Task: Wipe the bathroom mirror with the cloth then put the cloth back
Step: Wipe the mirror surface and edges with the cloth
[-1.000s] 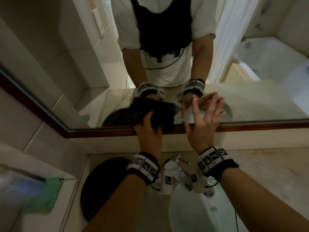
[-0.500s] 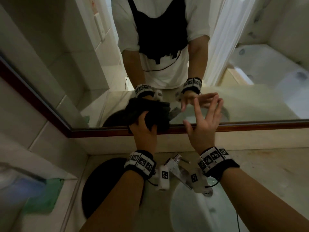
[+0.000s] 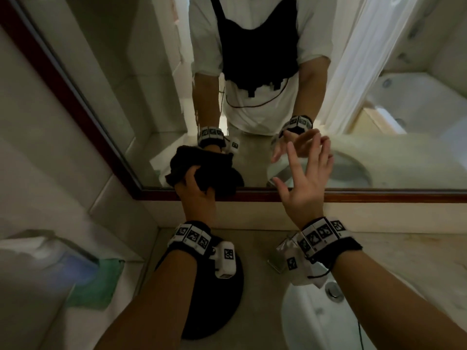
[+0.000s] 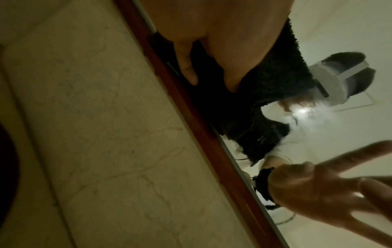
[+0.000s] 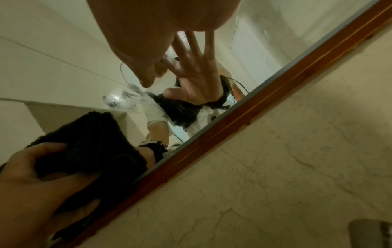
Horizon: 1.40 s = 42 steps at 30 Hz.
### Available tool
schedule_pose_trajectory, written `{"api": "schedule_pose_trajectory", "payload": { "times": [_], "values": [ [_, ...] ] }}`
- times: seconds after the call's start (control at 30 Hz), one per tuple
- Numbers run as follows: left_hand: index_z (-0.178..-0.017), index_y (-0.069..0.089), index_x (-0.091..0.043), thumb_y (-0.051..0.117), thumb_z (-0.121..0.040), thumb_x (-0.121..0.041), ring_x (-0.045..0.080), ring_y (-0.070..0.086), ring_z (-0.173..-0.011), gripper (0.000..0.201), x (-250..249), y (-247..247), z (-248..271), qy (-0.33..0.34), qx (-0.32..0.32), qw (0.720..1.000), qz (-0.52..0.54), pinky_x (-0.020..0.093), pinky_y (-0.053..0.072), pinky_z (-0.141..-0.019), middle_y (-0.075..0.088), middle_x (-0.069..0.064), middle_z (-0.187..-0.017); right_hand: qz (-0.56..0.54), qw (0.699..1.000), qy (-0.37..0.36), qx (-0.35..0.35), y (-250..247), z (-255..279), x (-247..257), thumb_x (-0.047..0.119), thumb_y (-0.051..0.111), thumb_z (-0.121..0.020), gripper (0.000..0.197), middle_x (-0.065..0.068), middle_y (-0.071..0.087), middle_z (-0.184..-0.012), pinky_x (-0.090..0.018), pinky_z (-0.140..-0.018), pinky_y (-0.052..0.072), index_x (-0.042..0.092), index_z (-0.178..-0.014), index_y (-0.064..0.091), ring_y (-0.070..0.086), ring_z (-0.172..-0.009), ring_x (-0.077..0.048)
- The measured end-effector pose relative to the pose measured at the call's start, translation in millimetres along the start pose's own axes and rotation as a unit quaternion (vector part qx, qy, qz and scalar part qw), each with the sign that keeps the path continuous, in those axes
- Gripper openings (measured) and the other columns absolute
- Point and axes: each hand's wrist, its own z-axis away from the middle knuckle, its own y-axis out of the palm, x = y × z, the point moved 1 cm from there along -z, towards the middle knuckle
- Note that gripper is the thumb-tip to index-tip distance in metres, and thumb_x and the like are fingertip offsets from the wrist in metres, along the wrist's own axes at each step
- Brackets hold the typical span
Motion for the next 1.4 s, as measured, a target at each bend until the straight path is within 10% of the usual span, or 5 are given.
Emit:
{"api": "schedule_pose_trajectory", "payload": {
  "times": [0.33, 0.7, 0.97, 1.4],
  "values": [
    [-0.119, 0.055, -0.013, 0.054, -0.085, -0.004, 0.032, 0.057, -0.108, 0.035, 46, -66, -54, 0.032, -0.080, 0.993, -0.082, 0.050, 0.050, -0.096, 0.056, 0.018, -0.119, 0.036, 0.999, -0.014, -0.024, 20, 2, -3, 0.037, 0.074, -0.085, 0.077, -0.027, 0.005, -0.159, -0.073, -0.112, 0.010, 0.015, -0.150, 0.040, 0.001, -0.147, -0.050],
    [-0.114, 0.058, -0.004, 0.047, -0.081, -0.022, 0.035, 0.056, -0.104, 0.040, 39, -54, -45, 0.010, -0.053, 0.995, -0.083, 0.050, 0.050, -0.095, 0.056, 0.021, -0.115, 0.059, 0.998, -0.016, -0.028, 29, 2, -8, 0.039, 0.076, -0.082, 0.084, -0.024, 0.003, -0.160, -0.074, -0.112, 0.006, 0.019, -0.152, 0.034, -0.005, -0.147, -0.046],
    [-0.137, 0.045, -0.022, 0.062, -0.086, 0.002, 0.035, 0.038, -0.134, 0.059, 14, -5, -7, 0.001, 0.018, 0.999, -0.026, 0.047, 0.038, -0.111, 0.028, 0.020, -0.148, 0.069, 0.997, -0.008, -0.022, 30, 1, -7, 0.037, 0.077, -0.079, 0.091, -0.031, 0.008, -0.158, -0.072, -0.113, 0.005, 0.025, -0.154, 0.027, -0.001, -0.146, -0.050],
    [-0.127, 0.053, -0.006, 0.068, -0.079, 0.001, 0.041, 0.041, -0.119, 0.051, 36, -58, -37, 0.030, -0.101, 0.987, -0.123, 0.044, 0.039, -0.105, 0.033, 0.027, -0.136, 0.059, 0.998, -0.018, -0.032, 30, 1, -7, 0.036, 0.076, -0.081, 0.088, -0.030, 0.009, -0.158, -0.072, -0.113, 0.004, 0.024, -0.154, 0.028, 0.005, -0.145, -0.054]
  ]
}}
